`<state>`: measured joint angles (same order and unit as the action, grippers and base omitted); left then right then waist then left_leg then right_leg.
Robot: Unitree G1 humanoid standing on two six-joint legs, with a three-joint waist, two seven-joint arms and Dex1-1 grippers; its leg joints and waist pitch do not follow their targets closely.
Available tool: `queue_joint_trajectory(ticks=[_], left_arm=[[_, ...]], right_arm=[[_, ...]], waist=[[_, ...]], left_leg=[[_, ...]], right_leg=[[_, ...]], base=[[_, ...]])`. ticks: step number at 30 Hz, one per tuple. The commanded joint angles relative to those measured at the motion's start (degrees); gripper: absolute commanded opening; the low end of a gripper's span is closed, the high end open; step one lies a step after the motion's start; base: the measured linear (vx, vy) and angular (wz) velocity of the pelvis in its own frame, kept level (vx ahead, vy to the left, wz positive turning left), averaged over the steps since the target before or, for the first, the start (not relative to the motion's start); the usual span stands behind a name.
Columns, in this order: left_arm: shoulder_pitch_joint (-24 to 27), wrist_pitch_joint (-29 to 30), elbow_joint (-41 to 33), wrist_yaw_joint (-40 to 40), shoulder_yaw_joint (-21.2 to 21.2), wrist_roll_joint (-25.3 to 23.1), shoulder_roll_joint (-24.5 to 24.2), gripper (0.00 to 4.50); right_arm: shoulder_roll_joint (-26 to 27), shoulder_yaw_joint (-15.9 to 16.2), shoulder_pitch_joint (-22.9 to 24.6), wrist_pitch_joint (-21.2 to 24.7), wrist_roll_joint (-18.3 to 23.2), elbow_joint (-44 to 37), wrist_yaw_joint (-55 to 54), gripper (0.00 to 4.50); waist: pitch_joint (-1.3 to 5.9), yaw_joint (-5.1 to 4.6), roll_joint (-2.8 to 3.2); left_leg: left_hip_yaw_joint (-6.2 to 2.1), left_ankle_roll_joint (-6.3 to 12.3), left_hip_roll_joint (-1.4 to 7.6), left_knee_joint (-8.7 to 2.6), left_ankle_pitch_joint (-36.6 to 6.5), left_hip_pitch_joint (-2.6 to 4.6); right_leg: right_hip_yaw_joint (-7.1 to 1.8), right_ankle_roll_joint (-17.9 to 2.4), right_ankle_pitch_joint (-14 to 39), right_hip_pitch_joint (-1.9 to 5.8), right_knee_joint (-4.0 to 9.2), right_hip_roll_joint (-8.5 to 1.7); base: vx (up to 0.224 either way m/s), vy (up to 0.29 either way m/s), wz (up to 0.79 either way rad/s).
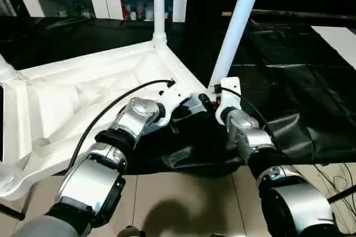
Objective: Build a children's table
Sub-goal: Rotate leg to tighten
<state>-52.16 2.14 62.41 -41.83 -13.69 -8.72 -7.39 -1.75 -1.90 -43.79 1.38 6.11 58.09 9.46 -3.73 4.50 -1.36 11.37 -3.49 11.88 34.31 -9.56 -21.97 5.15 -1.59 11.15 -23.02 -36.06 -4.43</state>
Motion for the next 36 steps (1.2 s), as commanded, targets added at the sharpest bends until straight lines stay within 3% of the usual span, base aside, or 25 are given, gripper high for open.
queue_joint_trajectory(ticks=[1, 4, 5, 7, 10, 13, 18, 20, 21, 24, 31, 36], left_arm=[[0.10, -1.49, 0.15, -0.37, -0.34, -0.75, -0.21, 0.00], [0.83, -2.63, -0.32, -3.79, -1.62, -1.23, -1.61, 0.00], [0.97, -2.88, -0.33, -4.19, -2.09, -1.59, -2.01, 0.00], [1.45, -3.95, -0.64, -6.10, -2.93, -1.85, -2.70, 0.00], [2.53, -4.94, -1.84, -11.10, -2.63, -0.44, -3.52, 0.00], [3.78, -7.04, -3.62, -16.02, -3.87, -0.81, -4.98, 0.00], [7.16, -8.32, -10.49, -29.76, -6.04, 1.57, -9.87, 0.00], [7.41, -8.06, -11.20, -30.97, -6.03, 2.08, -10.23, 0.00], [8.19, -6.74, -13.51, -34.73, -6.24, 3.41, -11.41, 0.00], [8.95, -5.66, -15.78, -37.22, -6.25, 4.13, -12.32, 0.00], [9.93, -4.69, -17.94, -37.58, -5.43, 4.64, -12.78, 0.00], [10.43, -3.40, -19.49, -37.71, -5.24, 5.07, -13.45, 0.00]], right_arm=[[0.88, 3.43, 1.38, -2.97, -0.42, -4.87, 9.23, 3.26], [-1.29, 5.97, 3.84, -2.06, -0.48, -10.69, 14.34, 3.42], [-1.91, 6.54, 4.42, -1.75, -0.34, -12.04, 15.48, 3.62], [-3.59, 7.87, 5.53, -0.58, -0.32, -14.54, 18.16, 3.86], [-9.13, 11.21, 8.43, 0.53, -1.53, -20.28, 26.07, 3.93], [-12.11, 12.34, 10.41, 0.47, -1.47, -23.81, 32.03, 3.93], [-19.60, 15.06, 16.33, 4.97, 3.46, -34.19, 47.86, 3.93], [-20.05, 15.35, 16.57, 5.28, 3.64, -34.62, 48.43, 3.93], [-20.63, 15.89, 16.79, 5.29, 3.75, -34.80, 49.34, 3.93], [-20.43, 15.84, 16.63, 5.85, 3.93, -34.62, 50.11, 3.93], [-19.97, 16.66, 16.05, 6.29, 1.18, -32.27, 50.84, 3.77], [-20.61, 17.07, 15.71, 6.11, 0.85, -30.99, 50.23, 3.22]], waist=[[4.75, 0.14, 0.43], [4.73, 0.44, 0.21], [4.65, 0.28, 0.09], [4.66, 0.08, 0.08], [4.66, 0.03, 0.19], [4.67, 0.51, 0.06], [4.36, 1.14, -0.05], [4.24, 1.18, 0.17], [4.20, 1.35, -0.04], [4.09, 1.64, 0.16], [4.26, 1.83, -0.22], [4.33, 1.81, -0.29]], left_leg=[[-0.96, 2.33, 1.61, -3.57, -9.27, 1.20], [-0.99, 3.41, 1.69, -3.57, -8.78, 1.17], [-1.17, 3.53, 1.64, -3.71, -8.52, 0.86], [-1.18, 3.64, 1.71, -3.66, -8.79, 0.99], [-1.01, 3.82, 1.70, -3.47, -9.15, 1.24], [-1.09, 4.28, 1.80, -3.48, -8.86, 1.11], [-1.04, 4.28, 2.17, -3.66, -10.54, 1.23], [-0.97, 3.90, 2.24, -3.74, -11.71, 1.36], [-0.97, 2.81, 2.27, -3.80, -13.08, 1.62], [-1.00, 1.75, 2.42, -3.96, -13.79, 1.78], [-1.12, 1.47, 2.21, -3.97, -11.36, 1.31], [-1.04, 1.79, 2.15, -3.88, -10.37, 1.24]], right_leg=[[-3.36, -13.44, 2.44, 3.58, 4.19, -4.48], [-3.36, -13.00, 1.84, 3.63, 4.09, -4.42], [-3.25, -12.78, 2.47, 3.87, 4.09, -4.46], [-3.34, -12.42, 3.08, 3.77, 4.20, -4.45], [-3.38, -13.14, 3.35, 3.59, 4.33, -4.35], [-3.38, -13.24, 2.60, 3.74, 4.26, -4.45], [-3.29, -13.09, 5.47, 3.51, 4.36, -4.33], [-3.34, -12.90, 7.62, 3.16, 4.62, -4.45], [-3.37, -12.30, 11.14, 2.93, 4.95, -4.64], [-3.49, -11.95, 13.35, 2.56, 5.16, -4.74], [-3.44, -10.96, 11.49, 2.86, 4.74, -4.79], [-3.41, -11.34, 9.82, 2.93, 4.50, -4.67]], base=[[0.000, 0.000, 0.00], [0.000, 0.000, 0.00], [0.000, 0.000, 0.00], [0.000, 0.000, 0.00], [0.000, 0.000, 0.00], [0.000, 0.000, 0.00], [0.000, 0.000, 0.00], [0.000, 0.000, 0.00], [0.000, 0.000, 0.00], [0.000, 0.000, 0.00], [0.000, 0.000, 0.00], [0.000, 0.000, 0.00]])
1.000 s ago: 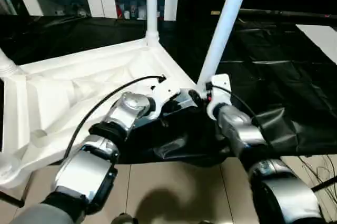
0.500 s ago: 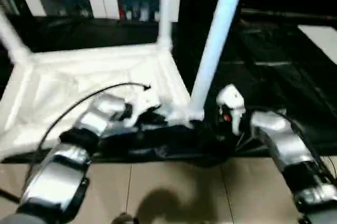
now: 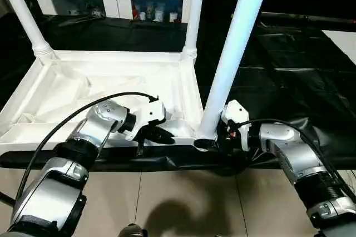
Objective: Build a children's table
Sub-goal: Rotate leg to tighten
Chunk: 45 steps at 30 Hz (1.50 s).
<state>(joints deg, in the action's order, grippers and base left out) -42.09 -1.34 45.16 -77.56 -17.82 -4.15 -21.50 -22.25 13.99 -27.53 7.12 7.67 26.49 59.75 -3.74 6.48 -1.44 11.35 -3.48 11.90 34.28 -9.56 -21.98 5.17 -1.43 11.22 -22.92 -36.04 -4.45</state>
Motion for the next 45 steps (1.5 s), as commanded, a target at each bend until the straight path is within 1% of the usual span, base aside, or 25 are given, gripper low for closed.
queue_joint_trajectory(ticks=[1, 6, 12, 15, 16, 18, 19, 20, 22, 23, 24, 25, 26, 28, 29, 32, 33, 35, 37, 38, 40, 41, 42, 44, 45], left_arm=[[0.49, 0.28, -2.57, -2.06, -1.03, 0.57, 0.52, 0.00], [0.98, 0.99, -3.54, -2.31, -0.91, 0.65, 0.25, 0.00], [1.46, 2.22, -4.13, -3.23, -0.89, 1.29, -0.01, 0.00], [1.55, 3.31, -3.62, -1.60, -0.62, 1.07, 0.19, 0.00], [1.02, 3.49, -2.10, 1.39, -0.08, 0.47, 0.97, 0.00], [0.21, 3.74, -0.17, 5.41, 0.62, -0.31, 2.03, 0.00], [-0.44, 3.99, 1.16, 8.32, 1.13, -0.74, 2.84, 0.00], [-1.49, 4.66, 3.13, 12.22, 1.95, -1.00, 4.25, 0.00], [-3.95, 5.76, 7.39, 20.63, 3.33, -1.58, 7.67, 0.00], [-4.53, 6.58, 8.30, 22.55, 3.66, -1.59, 8.54, 0.00], [-5.70, 8.41, 10.12, 27.46, 4.46, -1.64, 10.49, 0.00], [-5.98, 8.82, 10.58, 28.59, 4.65, -1.62, 10.95, 0.00], [-6.75, 9.73, 11.93, 32.00, 5.14, -1.66, 12.22, 0.00], [-7.27, 9.60, 12.82, 34.97, 5.18, -2.05, 13.00, 0.00], [-7.71, 9.62, 13.55, 36.97, 5.19, -2.32, 13.77, 0.00], [-8.92, 8.52, 15.85, 40.44, 5.83, -2.91, 15.78, 0.00], [-9.23, 7.63, 16.68, 40.03, 5.67, -3.18, 15.98, 0.00], [-9.43, 7.34, 17.15, 40.17, 5.61, -3.31, 16.06, 0.00], [-9.00, 5.44, 16.71, 38.04, 4.77, -3.77, 15.22, 0.00], [-8.78, 5.01, 16.37, 37.26, 4.60, -3.82, 14.80, 0.00], [-7.93, 4.06, 14.95, 33.20, 3.84, -3.59, 12.95, 0.00], [-7.73, 3.87, 14.60, 32.44, 3.61, -3.63, 12.46, 0.00], [-7.36, 3.86, 13.96, 30.44, 3.48, -3.40, 11.62, 0.00], [-7.06, 2.86, 13.60, 28.85, 3.57, -3.15, 10.70, 0.00], [-6.60, 1.69, 13.11, 25.65, 3.70, -2.47, 9.73, 0.00]], right_arm=[[-0.06, 0.85, -0.57, 0.53, -0.42, 0.66, -0.18, 3.08], [0.37, -0.02, -0.36, 1.25, 0.07, 0.31, 0.54, 2.75], [1.18, -0.88, 0.45, 2.49, 1.88, 0.03, 1.57, 2.67], [4.10, -4.07, -0.09, 2.63, 3.02, 3.85, -4.28, 2.66], [6.02, -6.03, -1.27, 1.66, 2.38, 7.34, -10.48, 2.66], [8.15, -8.49, -2.68, 1.42, 2.20, 11.03, -17.38, 2.66], [9.24, -9.88, -3.41, 1.55, 2.57, 12.83, -20.65, 2.66], [10.95, -11.91, -4.57, 1.38, 3.17, 15.58, -25.84, 2.66], [14.87, -15.87, -7.16, -1.12, 4.77, 21.04, -36.02, 2.66], [15.77, -16.54, -7.79, -1.59, 5.23, 22.04, -37.71, 2.66], [17.19, -16.44, -9.16, -2.36, 4.20, 24.04, -42.17, 2.66], [17.45, -16.21, -9.49, -2.55, 3.76, 24.48, -43.16, 2.66], [18.15, -15.53, -10.41, -3.20, 2.43, 25.65, -46.16, 2.66], [18.83, -15.46, -11.16, -3.55, 1.67, 26.56, -48.53, 2.66], [19.56, -15.30, -11.91, -3.72, 1.08, 27.43, -50.13, 2.66], [21.31, -14.74, -14.42, -5.62, -0.94, 30.73, -52.60, 2.66], [21.92, -15.68, -15.56, -7.48, -0.60, 31.61, -52.14, 2.66], [22.17, -16.31, -16.12, -8.48, -0.28, 32.29, -51.99, 2.66], [21.99, -16.27, -16.19, -9.80, 0.62, 31.27, -47.32, 2.66], [21.82, -16.15, -15.97, -9.76, 1.12, 30.45, -45.19, 3.22], [19.98, -15.28, -15.17, -9.60, 2.35, 27.41, -38.80, 3.43], [19.37, -15.04, -14.96, -9.46, 2.49, 26.70, -37.56, 3.54], [17.84, -14.84, -14.60, -9.25, 2.71, 25.31, -35.29, 3.54], [15.64, -14.32, -14.01, -8.31, 2.99, 23.37, -31.56, 3.77], [12.95, -13.36, -13.12, -7.79, 2.49, 21.45, -27.20, 3.77]], waist=[[4.32, -0.15, -0.17], [4.43, -0.19, -0.15], [4.41, -0.20, -0.14], [4.41, -0.40, -0.02], [4.33, -0.43, 0.00], [4.13, -1.41, 0.10], [4.16, -1.68, -0.01], [4.06, -1.91, 0.28], [4.12, -2.20, 0.34], [4.20, -2.36, 0.46], [4.23, -2.42, 0.75], [4.26, -2.56, 0.59], [4.30, -2.68, 0.70], [4.44, -2.52, 0.41], [4.59, -2.49, 0.68], [4.65, -2.50, 0.67], [4.65, -2.46, 0.39], [4.65, -2.35, 0.57], [4.56, -2.16, -0.02], [4.57, -2.19, -0.74], [4.51, -1.82, -0.49], [4.51, -1.82, -0.49], [4.56, -2.03, -0.68], [4.55, -2.18, -0.46], [4.55, -2.13, -0.09]], left_leg=[[-0.98, 1.87, 2.08, -3.80, -10.44, 1.26], [-0.98, 2.20, 2.13, -3.76, -9.54, 1.19], [-0.99, 2.12, 2.13, -3.77, -9.92, 1.21], [-0.98, 1.72, 2.14, -3.81, -10.48, 1.30], [-0.99, 1.48, 2.08, -3.83, -10.88, 1.33], [-1.27, -0.74, 1.91, -4.11, -13.82, 1.52], [-1.36, -1.07, 1.84, -4.15, -13.98, 1.38], [-1.31, -1.57, 1.89, -4.17, -14.66, 1.58], [-1.41, -1.96, 1.94, -4.21, -15.30, 1.64], [-1.43, -2.49, 1.94, -4.15, -15.65, 1.88], [-1.41, -2.40, 1.80, -4.08, -15.36, 1.81], [-1.23, -2.31, 1.84, -4.06, -15.21, 1.90], [-1.21, -1.89, 1.66, -4.02, -14.37, 1.70], [-1.11, -0.81, 1.51, -3.85, -13.11, 1.54], [-1.05, -0.26, 1.47, -3.74, -11.66, 1.41], [-0.94, 0.75, 1.44, -3.64, -10.58, 1.41], [-0.95, 0.99, 1.43, -3.67, -10.83, 1.30], [-0.97, 1.11, 1.46, -3.69, -11.30, 1.40], [-0.97, 1.80, 1.57, -3.73, -11.19, 1.29], [-0.90, 2.25, 1.55, -3.73, -10.98, 1.20], [-0.91, 3.50, 1.57, -3.60, -9.65, 0.91], [-0.91, 3.50, 1.57, -3.60, -9.65, 0.91], [-1.07, 4.01, 1.54, -3.66, -8.38, 0.48], [-0.99, 4.47, 1.65, -3.55, -8.28, 0.82], [-0.96, 4.53, 1.69, -3.52, -8.46, 1.00]], right_leg=[[-3.45, -11.40, 10.02, 2.80, 4.59, -4.66], [-3.42, -11.74, 7.96, 2.89, 4.26, -4.53], [-3.40, -11.90, 8.53, 2.92, 4.30, -4.54], [-3.44, -12.08, 8.93, 2.73, 4.39, -4.63], [-3.42, -12.01, 9.62, 2.69, 4.54, -4.66], [-3.31, -11.46, 14.85, 2.51, 5.07, -4.83], [-3.24, -10.96, 16.01, 2.74, 5.13, -4.77], [-3.34, -10.51, 17.30, 2.43, 5.39, -4.76], [-3.38, -10.25, 17.92, 2.52, 5.49, -4.76], [-3.45, -10.38, 17.70, 2.18, 5.55, -4.82], [-3.41, -10.49, 16.76, 2.37, 5.49, -4.71], [-3.45, -10.83, 15.85, 2.25, 5.50, -4.59], [-3.44, -11.04, 14.30, 2.48, 5.39, -4.40], [-3.44, -11.18, 12.42, 2.76, 5.34, -4.46], [-3.49, -11.37, 10.37, 2.79, 5.08, -4.37], [-3.38, -12.07, 7.94, 2.85, 4.91, -4.19], [-3.34, -11.91, 8.49, 2.97, 4.98, -4.24], [-3.35, -11.67, 9.36, 2.88, 5.07, -4.36], [-3.31, -11.31, 10.12, 3.02, 5.03, -4.47], [-3.29, -11.12, 10.28, 3.09, 5.11, -4.43], [-3.32, -10.94, 9.90, 3.18, 4.89, -4.70], [-3.32, -10.94, 9.90, 3.18, 4.89, -4.70], [-3.16, -10.49, 8.71, 3.45, 4.63, -4.51], [-3.22, -11.19, 7.82, 3.19, 4.65, -4.49], [-3.24, -11.66, 7.67, 3.12, 4.64, -4.45]], base=[[0.000, 0.000, 0.00], [0.000, 0.000, 0.00], [0.000, 0.000, 0.00], [0.000, 0.000, 0.00], [0.000, 0.000, 0.00], [0.000, 0.000, 0.00], [0.000, 0.000, 0.00], [0.000, 0.000, 0.00], [0.000, 0.000, 0.00], [0.000, 0.000, 0.00], [0.000, 0.000, 0.00], [0.000, 0.000, 0.00], [0.000, 0.000, 0.00], [0.000, 0.000, 0.00], [0.000, 0.000, 0.00], [0.000, 0.000, 0.00], [0.000, 0.000, 0.00], [0.000, 0.000, 0.00], [0.000, 0.000, 0.00], [0.000, 0.000, 0.00], [0.000, 0.000, 0.00], [0.000, 0.000, 0.00], [0.000, 0.000, 0.00], [0.000, 0.000, 0.00], [0.000, 0.000, 0.00]])
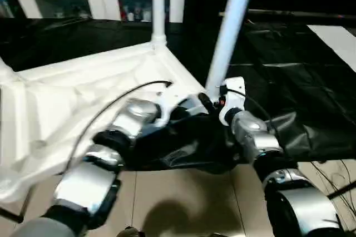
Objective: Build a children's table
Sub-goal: Rotate leg to tighten
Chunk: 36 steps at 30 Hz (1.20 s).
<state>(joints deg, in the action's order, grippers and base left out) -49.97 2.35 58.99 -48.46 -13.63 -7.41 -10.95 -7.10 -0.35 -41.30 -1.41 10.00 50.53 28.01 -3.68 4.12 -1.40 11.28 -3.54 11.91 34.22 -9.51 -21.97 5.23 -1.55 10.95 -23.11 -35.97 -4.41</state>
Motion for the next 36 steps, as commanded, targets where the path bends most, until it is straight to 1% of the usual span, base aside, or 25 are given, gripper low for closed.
queue_joint_trajectory(ticks=[1, 2, 4, 5, 6, 7, 9, 10, 11, 12, 14, 15, 17, 18, 20, 24, 25, 26, 28, 29, 30, 32, 33, 34, 36], left_arm=[[1.29, -2.02, -0.73, -3.54, -0.49, 0.81, -0.85, 0.00], [1.48, -2.38, -0.91, -5.15, -0.44, 1.13, -1.21, 0.00], [3.02, -5.12, -3.33, -13.03, -1.48, 2.08, -3.10, 0.00], [3.39, -5.28, -4.07, -15.09, -1.63, 2.53, -3.49, 0.00], [4.00, -5.36, -5.43, -18.54, -2.11, 3.12, -4.33, 0.00], [4.03, -5.37, -5.49, -18.66, -2.14, 3.13, -4.37, 0.00], [4.87, -5.06, -8.18, -23.88, -3.57, 3.58, -6.05, 0.00], [5.03, -4.85, -8.91, -25.10, -3.73, 3.87, -6.35, 0.00], [5.12, -4.73, -9.37, -25.87, -3.81, 4.08, -6.52, 0.00], [5.10, -4.41, -9.89, -27.04, -3.83, 4.28, -6.67, 0.00], [5.00, -4.57, -9.82, -27.18, -3.82, 4.13, -6.68, 0.00], [5.00, -4.65, -9.89, -27.42, -3.87, 4.01, -6.71, 0.00], [5.07, -4.75, -10.10, -27.66, -3.93, 3.86, -6.79, 0.00], [5.32, -4.56, -10.83, -28.11, -3.89, 3.80, -7.00, 0.00], [5.47, -4.20, -11.38, -28.34, -3.77, 3.90, -7.13, 0.00], [6.07, -3.50, -12.59, -28.72, -3.92, 4.17, -7.59, 0.00], [6.50, -3.10, -13.32, -28.84, -3.95, 4.12, -7.88, 0.00], [6.50, -3.10, -13.32, -28.84, -3.95, 4.12, -7.88, 0.00], [7.05, -2.58, -14.29, -29.18, -3.84, 4.32, -8.25, 0.00], [7.20, -2.49, -14.48, -29.34, -3.81, 4.40, -8.39, 0.00], [7.26, -2.72, -14.12, -29.47, -3.80, 4.30, -8.62, 0.00], [7.31, -2.75, -14.02, -29.56, -3.85, 4.22, -8.71, 0.00], [7.29, -2.83, -13.86, -29.69, -3.87, 4.17, -8.78, 0.00], [7.26, -2.85, -13.77, -29.64, -3.89, 4.15, -8.69, 0.00], [7.24, -2.76, -13.80, -29.57, -3.93, 4.14, -8.58, 0.00]], right_arm=[[-2.26, 1.00, 0.67, 0.74, 0.13, -2.62, 4.64, 3.91], [-3.35, 1.40, 1.03, 0.74, -0.31, -3.20, 6.29, 4.00], [-8.48, 4.03, 3.40, 1.41, -1.49, -6.49, 14.79, 4.00], [-9.75, 4.77, 4.11, 1.58, -1.62, -7.52, 17.25, 4.00], [-12.19, 6.22, 5.74, 2.20, -1.49, -10.00, 22.57, 4.00], [-12.29, 6.28, 5.81, 2.24, -1.47, -10.12, 22.80, 4.00], [-16.47, 9.06, 9.28, 5.59, 0.09, -16.26, 32.22, 4.00], [-17.35, 9.81, 10.05, 6.12, 0.24, -17.65, 34.02, 4.00], [-17.91, 10.30, 10.54, 6.40, 0.28, -18.53, 35.12, 4.00], [-18.31, 10.92, 10.91, 7.26, 0.49, -19.34, 36.30, 4.00], [-18.30, 11.16, 10.96, 7.63, 0.57, -19.59, 36.56, 4.00], [-17.93, 11.36, 10.81, 7.62, 0.32, -19.35, 36.20, 4.00], [-17.40, 11.48, 10.51, 7.44, -0.03, -18.87, 35.74, 4.00], [-16.38, 11.26, 9.90, 7.15, -0.50, -18.16, 34.61, 4.00], [-15.72, 11.07, 9.45, 7.33, -0.55, -17.79, 34.47, 4.00], [-15.58, 11.50, 9.24, 7.98, -0.88, -17.64, 35.12, 4.00], [-15.66, 11.72, 9.36, 8.37, -1.16, -17.89, 35.41, 4.00], [-15.66, 11.72, 9.36, 8.37, -1.16, -17.89, 35.41, 3.74], [-15.60, 11.87, 9.29, 8.58, -1.55, -17.64, 35.13, 3.66], [-15.62, 11.97, 9.25, 8.59, -1.74, -17.53, 34.97, 3.46], [-15.58, 12.10, 9.05, 8.38, -2.16, -17.01, 34.59, 3.31], [-15.50, 12.08, 8.99, 8.25, -2.32, -16.74, 34.49, 3.23], [-15.27, 12.00, 8.78, 7.82, -2.77, -16.15, 33.78, 3.20], [-15.12, 11.91, 8.69, 7.83, -2.78, -15.94, 33.58, 3.13], [-14.90, 11.78, 8.54, 7.90, -2.76, -15.62, 33.38, 2.89]], waist=[[4.42, 0.24, -0.25], [4.49, 0.29, -0.33], [4.52, 0.52, -0.11], [4.54, 0.83, -0.28], [4.46, 1.05, -0.17], [4.51, 1.14, -0.20], [4.57, 1.45, -0.23], [4.57, 1.50, -0.36], [4.50, 1.57, -0.33], [4.42, 1.53, -0.39], [4.32, 1.53, -0.33], [4.23, 1.57, -0.38], [4.18, 1.60, -0.51], [4.19, 1.69, -0.75], [4.22, 1.69, -0.66], [4.36, 2.11, -0.75], [4.38, 2.16, -0.69], [4.39, 2.10, -0.70], [4.44, 2.12, -0.70], [4.46, 2.12, -0.66], [4.43, 2.08, -0.41], [4.43, 2.05, -0.49], [4.39, 2.03, -0.32], [4.37, 1.97, -0.38], [4.37, 1.91, -0.45]], left_leg=[[-0.85, 4.64, 1.67, -3.48, -8.73, 0.99], [-0.87, 4.53, 1.74, -3.45, -8.46, 0.99], [-0.84, 4.35, 1.75, -3.46, -8.29, 1.09], [-0.83, 4.62, 1.79, -3.40, -8.19, 0.98], [-0.67, 4.92, 1.86, -3.36, -8.39, 1.05], [-0.68, 4.96, 1.94, -3.35, -8.45, 1.06], [-0.65, 5.34, 2.01, -3.30, -8.44, 1.08], [-0.65, 5.48, 2.06, -3.27, -8.34, 1.06], [-0.61, 5.75, 2.06, -3.27, -8.72, 1.03], [-0.66, 5.32, 2.07, -3.36, -9.51, 1.06], [-0.62, 4.67, 2.06, -3.35, -10.78, 1.21], [-0.65, 3.72, 2.11, -3.45, -11.79, 1.44], [-0.72, 3.08, 2.10, -3.50, -12.10, 1.45], [-0.77, 2.86, 2.13, -3.56, -11.76, 1.40], [-0.85, 2.72, 2.15, -3.63, -11.26, 1.30], [-0.82, 2.98, 2.17, -3.57, -9.57, 1.14], [-0.82, 3.17, 2.18, -3.56, -9.03, 1.10], [-0.84, 3.30, 2.11, -3.57, -8.59, 0.93], [-0.80, 3.38, 2.10, -3.54, -8.32, 1.03], [-0.76, 3.41, 2.11, -3.50, -8.31, 1.07], [-0.78, 3.33, 2.10, -3.51, -8.45, 1.12], [-0.73, 3.18, 2.08, -3.50, -8.78, 1.16], [-0.76, 2.92, 2.08, -3.55, -9.48, 1.15], [-0.74, 2.83, 2.06, -3.55, -9.72, 1.15], [-0.77, 2.69, 2.06, -3.56, -9.75, 1.15]], right_leg=[[-3.29, -11.62, 7.94, 3.32, 4.70, -4.39], [-3.32, -11.76, 7.49, 3.37, 4.54, -4.42], [-3.35, -12.45, 6.35, 3.39, 4.44, -4.39], [-3.33, -12.54, 5.62, 3.63, 4.39, -4.41], [-3.37, -12.91, 5.08, 3.47, 4.35, -4.28], [-3.33, -12.98, 4.74, 3.50, 4.19, -4.20], [-3.29, -13.52, 3.90, 3.51, 4.06, -4.20], [-3.31, -13.48, 3.72, 3.57, 4.01, -4.19], [-3.30, -13.40, 4.52, 3.45, 4.14, -4.27], [-3.23, -13.01, 6.49, 3.31, 4.32, -4.25], [-3.26, -12.65, 9.22, 3.08, 4.66, -4.40], [-3.33, -12.00, 12.20, 2.85, 5.01, -4.45], [-3.37, -11.55, 13.84, 2.75, 5.14, -4.58], [-3.36, -11.19, 14.30, 2.75, 5.15, -4.64], [-3.36, -11.05, 13.97, 2.78, 5.03, -4.63], [-3.36, -11.46, 10.59, 2.95, 4.53, -4.65], [-3.36, -11.68, 9.49, 2.95, 4.38, -4.62], [-3.31, -11.72, 8.73, 3.06, 4.25, -4.55], [-3.32, -11.92, 8.13, 3.04, 4.16, -4.52], [-3.34, -12.02, 7.89, 3.01, 4.16, -4.55], [-3.35, -12.07, 7.94, 2.97, 4.17, -4.54], [-3.36, -12.05, 8.22, 2.96, 4.28, -4.51], [-3.35, -11.93, 8.93, 2.99, 4.38, -4.54], [-3.37, -11.86, 9.16, 2.99, 4.45, -4.54], [-3.37, -11.88, 9.31, 3.02, 4.43, -4.52]], base=[[0.000, 0.000, 0.00], [0.000, 0.000, 0.00], [0.000, 0.000, 0.00], [0.000, 0.000, 0.00], [0.000, 0.000, 0.00], [0.000, 0.000, 0.00], [0.000, 0.000, 0.00], [0.000, 0.000, 0.00], [0.000, 0.000, 0.00], [0.000, 0.000, 0.00], [0.000, 0.000, 0.00], [0.000, 0.000, 0.00], [0.000, 0.000, 0.00], [0.000, 0.000, 0.00], [0.000, 0.000, 0.00], [0.000, 0.000, 0.00], [0.000, 0.000, 0.00], [0.000, 0.000, 0.00], [0.000, 0.000, 0.00], [0.000, 0.000, 0.00], [0.000, 0.000, 0.00], [0.000, 0.000, 0.00], [0.000, 0.000, 0.00], [0.000, 0.000, 0.00], [0.000, 0.000, 0.00]])
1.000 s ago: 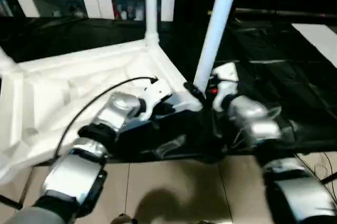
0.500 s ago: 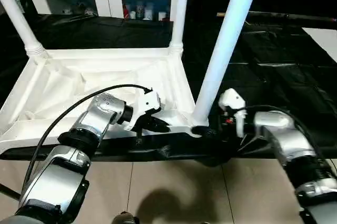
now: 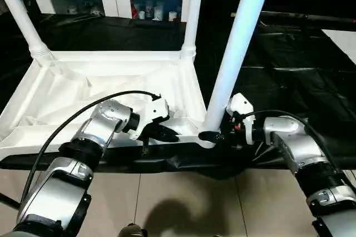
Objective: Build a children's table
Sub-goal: Rotate leg to tighten
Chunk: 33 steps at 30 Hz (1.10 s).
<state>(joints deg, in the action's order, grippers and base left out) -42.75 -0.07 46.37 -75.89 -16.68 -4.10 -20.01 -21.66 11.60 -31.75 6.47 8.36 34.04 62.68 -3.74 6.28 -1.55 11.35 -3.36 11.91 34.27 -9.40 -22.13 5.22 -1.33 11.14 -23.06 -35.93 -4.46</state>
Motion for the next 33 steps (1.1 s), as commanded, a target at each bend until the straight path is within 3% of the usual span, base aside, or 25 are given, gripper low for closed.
queue_joint_trajectory(ticks=[1, 9, 13, 15, 16, 18, 25, 29, 31, 33], left_arm=[[0.09, 0.00, -1.60, -1.96, -0.91, 0.84, 0.67, 0.00], [0.43, 0.65, -2.49, -1.45, -0.68, 0.80, 0.50, 0.00], [-1.67, 3.40, 2.86, 10.05, 1.09, -1.29, 3.22, 0.00], [-3.14, 4.57, 5.94, 16.37, 2.23, -1.71, 5.36, 0.00], [-4.46, 5.64, 8.36, 21.54, 3.14, -1.86, 7.26, 0.00], [-5.81, 6.82, 10.37, 26.24, 4.14, -1.72, 9.02, 0.00], [-10.15, 8.66, 15.40, 38.29, 6.18, -1.76, 13.55, 0.00], [-10.95, 7.73, 16.70, 38.10, 6.16, -2.16, 14.24, 0.00], [-10.45, 6.32, 16.04, 34.99, 4.88, -2.84, 13.74, 0.00], [-10.20, 5.56, 15.85, 33.20, 4.37, -2.84, 13.43, 0.00]], right_arm=[[-0.19, -0.24, -1.04, -0.06, -1.24, 1.11, -1.46, 2.84], [1.10, 0.20, -0.47, -0.28, -1.94, 2.25, -2.50, 2.65], [6.48, -5.01, -1.95, 0.82, -1.14, 9.41, -17.40, 2.64], [9.03, -7.12, -2.57, 1.29, -0.70, 11.87, -24.48, 2.64], [11.38, -8.87, -3.25, 1.73, -0.37, 13.78, -30.99, 2.64], [13.65, -10.78, -4.35, 1.96, 0.15, 15.98, -37.66, 2.64], [20.69, -14.89, -10.76, -1.25, 1.21, 23.57, -54.16, 2.64], [22.07, -14.38, -12.75, -2.36, -0.19, 25.07, -54.04, 2.64], [22.08, -14.43, -12.36, -3.98, 0.66, 23.61, -48.23, 2.64], [21.78, -14.70, -11.92, -4.94, 1.54, 22.32, -45.34, 3.20]], waist=[[4.44, -0.23, -0.27], [4.42, -0.39, -0.56], [4.20, -1.15, -0.43], [4.15, -1.59, -0.69], [4.08, -1.75, -0.51], [4.19, -1.91, -0.50], [4.42, -2.36, -0.50], [4.72, -2.33, -0.55], [4.80, -2.21, -0.70], [4.75, -2.16, -0.92]], left_leg=[[-0.83, 2.47, 2.05, -3.59, -9.94, 1.33], [-0.88, 2.42, 2.03, -3.62, -9.89, 1.22], [-0.99, 1.07, 1.99, -3.85, -11.97, 1.48], [-1.14, -0.26, 1.91, -3.93, -13.84, 1.72], [-1.21, -1.24, 1.91, -4.00, -15.10, 1.91], [-1.41, -1.90, 1.93, -4.18, -15.74, 2.00], [-1.20, -1.27, 1.68, -4.03, -15.42, 1.99], [-1.02, 0.31, 1.59, -3.90, -11.81, 1.50], [-0.98, 1.28, 1.62, -3.83, -10.45, 1.35], [-0.89, 2.43, 1.58, -3.77, -9.64, 1.25]], right_leg=[[-3.37, -12.07, 9.27, 2.95, 4.42, -4.49], [-3.34, -11.82, 9.89, 3.03, 4.42, -4.52], [-3.35, -11.66, 13.25, 2.55, 4.80, -4.60], [-3.28, -10.90, 17.04, 2.53, 5.25, -4.68], [-3.36, -9.86, 19.63, 2.23, 5.61, -4.67], [-3.27, -9.36, 20.33, 2.30, 5.70, -4.73], [-3.38, -9.77, 17.11, 2.23, 5.73, -4.57], [-3.38, -10.91, 9.53, 2.77, 4.88, -4.37], [-3.39, -11.55, 7.04, 3.01, 4.58, -4.43], [-3.35, -12.05, 6.01, 3.18, 4.49, -4.45]], base=[[0.000, 0.000, 0.00], [0.000, 0.000, 0.00], [0.000, 0.000, 0.00], [0.000, 0.000, 0.00], [0.000, 0.000, 0.00], [0.000, 0.000, 0.00], [0.000, 0.000, 0.00], [0.000, 0.000, 0.00], [0.000, 0.000, 0.00], [0.000, 0.000, 0.00]])
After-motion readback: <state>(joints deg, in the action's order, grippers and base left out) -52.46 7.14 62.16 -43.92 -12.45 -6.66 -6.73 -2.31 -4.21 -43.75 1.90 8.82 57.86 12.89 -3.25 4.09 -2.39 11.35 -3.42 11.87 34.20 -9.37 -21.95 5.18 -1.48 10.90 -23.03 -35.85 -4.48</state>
